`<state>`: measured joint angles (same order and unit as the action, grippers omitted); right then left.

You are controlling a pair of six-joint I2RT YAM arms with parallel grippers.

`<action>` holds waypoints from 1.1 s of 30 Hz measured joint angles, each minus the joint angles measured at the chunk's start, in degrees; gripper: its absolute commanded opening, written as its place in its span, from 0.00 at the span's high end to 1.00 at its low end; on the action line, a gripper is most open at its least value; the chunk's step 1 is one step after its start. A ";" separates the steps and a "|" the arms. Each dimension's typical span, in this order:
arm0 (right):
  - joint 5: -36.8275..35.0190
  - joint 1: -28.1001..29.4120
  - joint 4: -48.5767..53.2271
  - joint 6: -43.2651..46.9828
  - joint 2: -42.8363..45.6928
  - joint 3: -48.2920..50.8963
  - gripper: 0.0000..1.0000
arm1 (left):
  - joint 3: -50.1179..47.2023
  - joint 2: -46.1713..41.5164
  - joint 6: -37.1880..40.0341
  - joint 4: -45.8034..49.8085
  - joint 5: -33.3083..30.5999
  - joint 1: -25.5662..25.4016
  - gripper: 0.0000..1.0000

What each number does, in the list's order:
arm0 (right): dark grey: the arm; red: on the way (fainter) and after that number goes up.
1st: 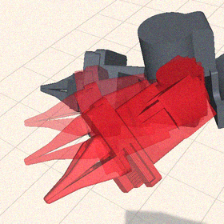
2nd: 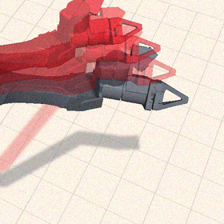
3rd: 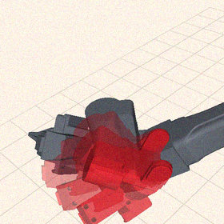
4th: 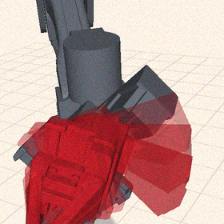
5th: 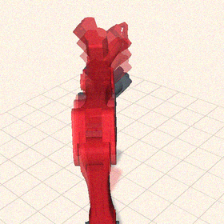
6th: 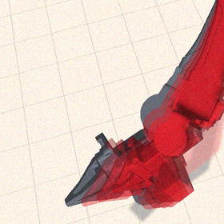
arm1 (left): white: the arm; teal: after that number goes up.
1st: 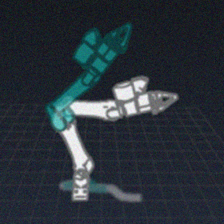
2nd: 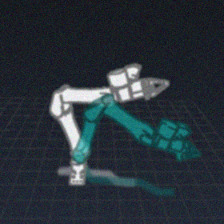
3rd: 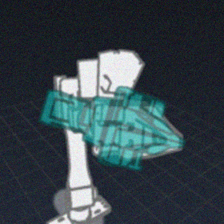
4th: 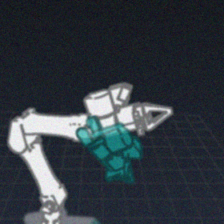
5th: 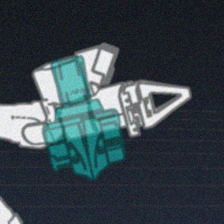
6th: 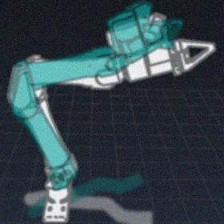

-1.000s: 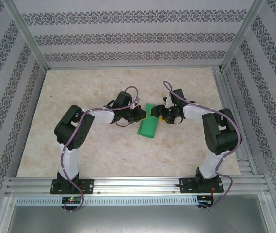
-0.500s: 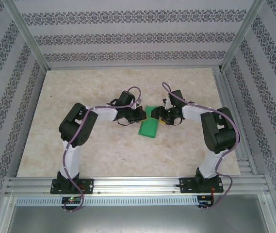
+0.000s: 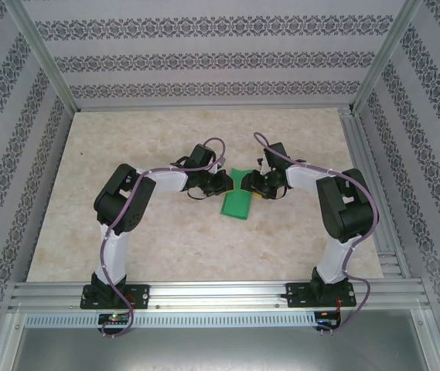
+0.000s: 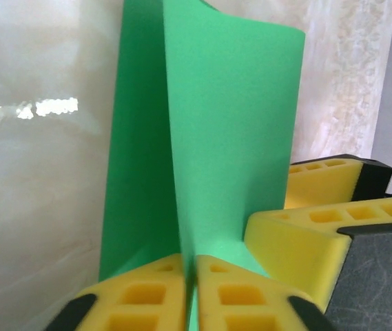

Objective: Fold a paper plane with a square sheet of paper (pick it up from the middle)
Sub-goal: Fold the square sheet of paper in half at the center of the table, then hold the square sheet of paper at the center of the table.

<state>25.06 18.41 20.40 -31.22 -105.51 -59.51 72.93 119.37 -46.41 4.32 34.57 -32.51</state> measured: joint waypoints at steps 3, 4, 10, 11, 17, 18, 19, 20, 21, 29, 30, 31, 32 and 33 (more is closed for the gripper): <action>-1.46 0.46 0.68 -0.22 -0.11 -0.44 0.54 | -0.07 -0.26 0.42 0.94 -1.31 0.46 0.61; -2.01 0.63 0.92 -0.26 -0.11 -0.57 0.54 | -0.24 -0.63 0.39 1.25 -1.79 0.66 0.60; -4.85 1.40 2.14 -0.37 -0.28 -1.27 0.56 | -3.26 -4.79 -0.46 1.38 -4.55 2.47 0.50; -5.29 1.51 2.43 -0.46 -0.35 -1.46 0.56 | -3.87 -5.46 -0.55 1.36 -5.03 2.51 0.50; -7.15 2.25 4.52 -1.27 -1.22 -3.17 0.55 | -5.05 -6.45 -0.52 1.38 -6.80 2.86 0.47; -7.58 2.49 5.01 -1.55 -1.40 -3.58 0.55 | -5.18 -6.45 -0.52 1.40 -7.10 2.86 0.47; -8.00 2.64 5.42 -1.73 -1.55 -3.87 0.55 | -5.31 -6.45 -0.50 1.42 -7.50 2.86 0.47; -8.55 2.86 5.84 -1.97 -1.75 -4.22 0.55 | -5.46 -6.47 -0.50 1.42 -7.89 2.86 0.47; -8.92 2.99 6.23 -2.23 -1.90 -4.55 0.55 | -5.70 -6.58 -0.50 1.42 -8.22 2.86 0.46; -11.08 3.74 7.43 -4.33 -2.43 -5.51 0.54 | -6.78 -8.11 -0.28 1.42 -9.57 2.86 0.46; -11.08 3.74 7.50 -4.63 -2.54 -5.64 0.54 | -6.84 -8.15 -0.28 1.40 -9.57 2.86 0.46; -11.10 3.74 7.69 -5.05 -2.71 -5.81 0.54 | -6.99 -8.17 -0.26 1.38 -9.57 2.86 0.46; -11.10 3.74 7.80 -5.20 -2.80 -5.99 0.54 | -7.17 -8.20 -0.22 1.40 -9.60 2.86 0.46; -11.13 3.74 8.04 -5.44 -2.97 -6.21 0.53 | -7.37 -8.20 -0.11 1.40 -9.60 2.86 0.46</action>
<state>13.93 22.15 28.45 -36.67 -108.49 -65.71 65.56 111.18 -46.52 5.72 24.97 -29.65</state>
